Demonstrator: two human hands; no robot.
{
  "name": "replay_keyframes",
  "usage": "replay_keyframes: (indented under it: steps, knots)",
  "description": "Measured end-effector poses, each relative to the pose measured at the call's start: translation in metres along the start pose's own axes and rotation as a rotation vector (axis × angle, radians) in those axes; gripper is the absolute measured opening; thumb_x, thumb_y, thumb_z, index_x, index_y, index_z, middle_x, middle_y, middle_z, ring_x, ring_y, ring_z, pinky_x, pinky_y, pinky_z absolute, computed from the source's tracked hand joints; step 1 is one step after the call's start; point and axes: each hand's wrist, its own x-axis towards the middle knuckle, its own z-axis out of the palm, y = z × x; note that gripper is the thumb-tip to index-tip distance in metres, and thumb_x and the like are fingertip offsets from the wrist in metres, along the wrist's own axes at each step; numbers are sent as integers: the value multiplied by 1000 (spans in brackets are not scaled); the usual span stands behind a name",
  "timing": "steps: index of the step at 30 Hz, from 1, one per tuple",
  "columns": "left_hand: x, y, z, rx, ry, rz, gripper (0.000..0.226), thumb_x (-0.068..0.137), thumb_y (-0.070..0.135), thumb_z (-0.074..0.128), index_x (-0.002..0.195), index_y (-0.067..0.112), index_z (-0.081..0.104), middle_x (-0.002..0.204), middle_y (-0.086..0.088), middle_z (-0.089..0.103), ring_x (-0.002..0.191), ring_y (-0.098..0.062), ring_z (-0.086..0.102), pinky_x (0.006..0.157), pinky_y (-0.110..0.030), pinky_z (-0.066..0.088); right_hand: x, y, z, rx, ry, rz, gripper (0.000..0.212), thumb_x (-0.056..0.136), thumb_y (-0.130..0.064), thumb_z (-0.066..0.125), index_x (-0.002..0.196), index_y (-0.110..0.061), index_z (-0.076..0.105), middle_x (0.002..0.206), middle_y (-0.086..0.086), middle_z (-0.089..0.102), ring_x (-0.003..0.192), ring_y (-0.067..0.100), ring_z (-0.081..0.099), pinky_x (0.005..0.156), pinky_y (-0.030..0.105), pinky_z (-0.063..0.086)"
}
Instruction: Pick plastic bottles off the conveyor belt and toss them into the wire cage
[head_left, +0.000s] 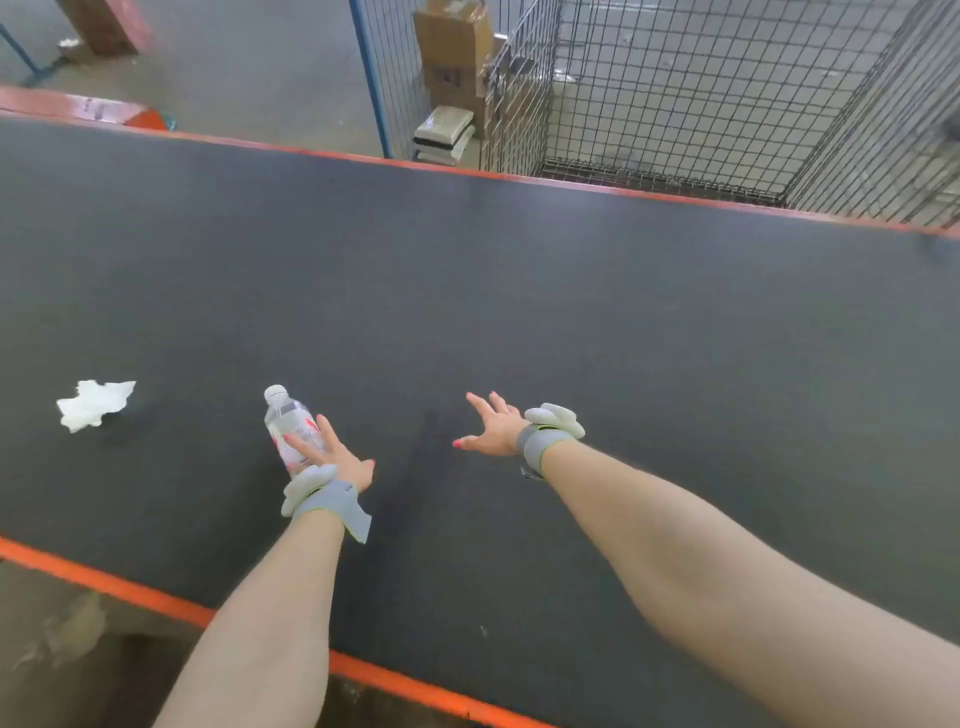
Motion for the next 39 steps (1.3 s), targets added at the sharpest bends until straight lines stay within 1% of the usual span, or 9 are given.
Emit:
replay_keyframes:
  steps: [4, 7, 13, 19, 24, 27, 29, 33, 39]
  knots:
    - [-6, 24, 15, 19, 44, 23, 92, 92, 15, 56, 153, 29, -11, 154, -23, -23, 137, -49, 20, 114, -49, 21, 4, 13, -13, 23, 35, 9, 85, 91, -55, 53, 154, -38, -2, 163, 3, -4, 149, 32, 3, 120, 48, 13]
    - [-2, 47, 12, -61, 33, 60, 96, 89, 17, 60, 152, 36, -11, 156, -22, -18, 132, -45, 28, 111, -48, 26, 8, 27, -26, 40, 57, 12, 85, 92, -51, 55, 154, -37, -1, 162, 5, -1, 148, 32, 7, 118, 48, 18]
    - [13, 143, -12, -835, -180, 19, 101, 74, 30, 71, 147, 45, 3, 145, -17, 29, 125, -43, 41, 97, -54, 47, 10, 73, -73, 103, 117, 52, 84, 93, -48, 55, 154, -36, -2, 161, 5, 4, 146, 33, 13, 116, 48, 21]
    - [9, 294, -35, -1312, -360, 117, 85, 74, 19, 72, 146, 38, 29, 142, -1, 37, 122, -29, 49, 73, -38, 56, 43, 140, -162, 198, 222, 165, 81, 95, -48, 52, 154, -33, -1, 159, 8, 10, 144, 34, 20, 117, 47, 21]
    - [16, 467, -107, -1440, -564, 422, 89, 85, 29, 71, 149, 40, 10, 155, -9, 21, 137, -39, 33, 94, -52, 49, 94, 189, -279, 361, 426, 255, 79, 96, -43, 52, 155, -30, 0, 156, 13, 14, 142, 36, 24, 117, 45, 21]
    - [20, 536, -139, -1343, -701, 617, 104, 86, 48, 63, 148, 41, -21, 161, -5, -6, 146, -41, 5, 107, -64, 30, 125, 201, -345, 413, 612, 245, 75, 97, -35, 51, 155, -24, 5, 154, 15, 20, 139, 37, 29, 116, 44, 23]
    - [27, 555, -129, -1214, -625, 640, 106, 88, 48, 60, 146, 37, -29, 161, 0, -8, 147, -34, 8, 110, -63, 26, 145, 205, -366, 428, 692, 234, 73, 98, -31, 52, 155, -22, 8, 154, 16, 23, 138, 37, 31, 115, 43, 24]
    - [38, 534, -76, -856, -441, 609, 100, 93, 43, 57, 149, 28, -24, 162, -3, 0, 146, -26, 21, 117, -48, 21, 155, 210, -351, 326, 644, 254, 78, 96, -35, 55, 155, -25, 6, 155, 14, 19, 138, 38, 30, 116, 43, 24]
    - [22, 460, -52, -488, -361, 528, 93, 93, 49, 52, 153, 19, -12, 161, -13, 1, 148, -29, 11, 121, -43, 14, 115, 202, -290, 151, 439, 284, 85, 93, -46, 55, 154, -32, -1, 160, 11, 2, 142, 37, 23, 118, 44, 20]
